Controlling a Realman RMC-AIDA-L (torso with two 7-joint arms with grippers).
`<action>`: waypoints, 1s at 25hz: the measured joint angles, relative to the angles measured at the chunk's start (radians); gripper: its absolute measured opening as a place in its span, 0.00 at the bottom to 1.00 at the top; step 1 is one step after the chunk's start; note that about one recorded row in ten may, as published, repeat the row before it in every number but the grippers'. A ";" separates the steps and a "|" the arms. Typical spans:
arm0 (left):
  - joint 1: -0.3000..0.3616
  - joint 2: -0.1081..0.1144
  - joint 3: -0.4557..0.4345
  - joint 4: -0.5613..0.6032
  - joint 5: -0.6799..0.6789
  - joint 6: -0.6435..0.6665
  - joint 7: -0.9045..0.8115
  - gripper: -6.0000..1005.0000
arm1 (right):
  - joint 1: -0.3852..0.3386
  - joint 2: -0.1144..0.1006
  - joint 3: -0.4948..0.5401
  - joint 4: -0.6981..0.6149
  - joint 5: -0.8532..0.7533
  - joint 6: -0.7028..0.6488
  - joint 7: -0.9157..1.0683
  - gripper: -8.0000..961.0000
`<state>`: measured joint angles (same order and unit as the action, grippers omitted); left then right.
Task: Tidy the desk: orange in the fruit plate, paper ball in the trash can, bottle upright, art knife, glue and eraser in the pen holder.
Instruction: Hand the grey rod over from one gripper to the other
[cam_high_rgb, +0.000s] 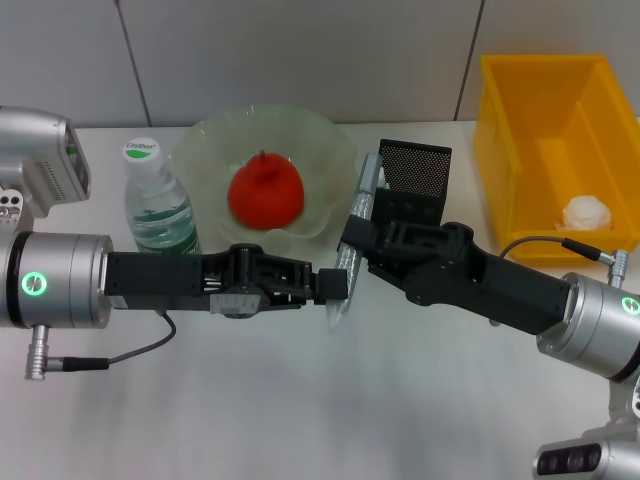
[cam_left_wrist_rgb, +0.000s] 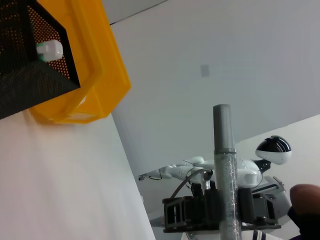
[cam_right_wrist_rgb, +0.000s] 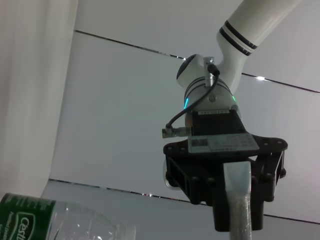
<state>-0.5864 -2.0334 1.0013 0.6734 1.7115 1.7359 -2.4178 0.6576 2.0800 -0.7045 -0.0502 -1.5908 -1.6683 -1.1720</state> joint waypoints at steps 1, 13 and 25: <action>-0.001 0.000 0.001 0.000 0.000 0.001 0.002 0.23 | 0.000 0.000 0.000 0.000 0.000 -0.001 0.000 0.16; 0.001 0.007 0.002 0.000 0.007 0.003 0.003 0.27 | -0.001 0.000 0.001 -0.002 0.004 -0.004 -0.011 0.16; -0.006 0.007 0.000 0.002 0.006 0.005 0.019 0.76 | -0.009 0.000 0.003 -0.001 0.007 -0.004 -0.013 0.15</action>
<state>-0.5921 -2.0263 1.0016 0.6755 1.7180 1.7409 -2.3989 0.6484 2.0801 -0.7017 -0.0509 -1.5840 -1.6721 -1.1850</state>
